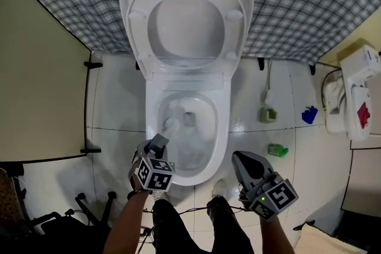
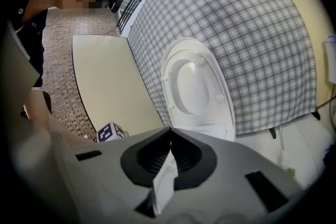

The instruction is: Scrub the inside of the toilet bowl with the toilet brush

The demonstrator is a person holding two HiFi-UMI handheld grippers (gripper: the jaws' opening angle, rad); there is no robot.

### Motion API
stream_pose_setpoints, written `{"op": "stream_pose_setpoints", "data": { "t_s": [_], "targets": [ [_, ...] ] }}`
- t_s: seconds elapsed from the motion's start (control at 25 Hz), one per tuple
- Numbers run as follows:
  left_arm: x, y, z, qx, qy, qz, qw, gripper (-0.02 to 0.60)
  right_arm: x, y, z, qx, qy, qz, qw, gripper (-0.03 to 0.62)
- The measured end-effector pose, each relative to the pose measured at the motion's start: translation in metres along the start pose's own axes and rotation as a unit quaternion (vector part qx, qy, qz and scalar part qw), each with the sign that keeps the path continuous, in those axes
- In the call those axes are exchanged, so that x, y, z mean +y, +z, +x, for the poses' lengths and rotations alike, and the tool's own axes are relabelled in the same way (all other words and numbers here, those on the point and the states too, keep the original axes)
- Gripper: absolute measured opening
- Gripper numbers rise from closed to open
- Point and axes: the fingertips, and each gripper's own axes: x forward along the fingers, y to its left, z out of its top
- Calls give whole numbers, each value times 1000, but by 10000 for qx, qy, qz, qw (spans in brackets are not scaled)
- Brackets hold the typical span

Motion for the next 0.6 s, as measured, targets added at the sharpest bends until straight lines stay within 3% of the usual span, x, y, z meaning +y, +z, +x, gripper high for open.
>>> {"op": "stream_pose_setpoints", "data": {
  "t_s": [0.32,0.48,0.6],
  "targets": [
    [-28,-39,-29,488,-910,477,9935,173,24,6,-2,-147,25,16,9999,0],
    [-53,-50,-42,542,-1435,494,9869,173,34,6,-8,-186,27,-1,9998,0],
    [-76,-48,-47,443,-1864,251,9811,173,39,11,-14,-290,-27,33,9996,0]
  ]
}}
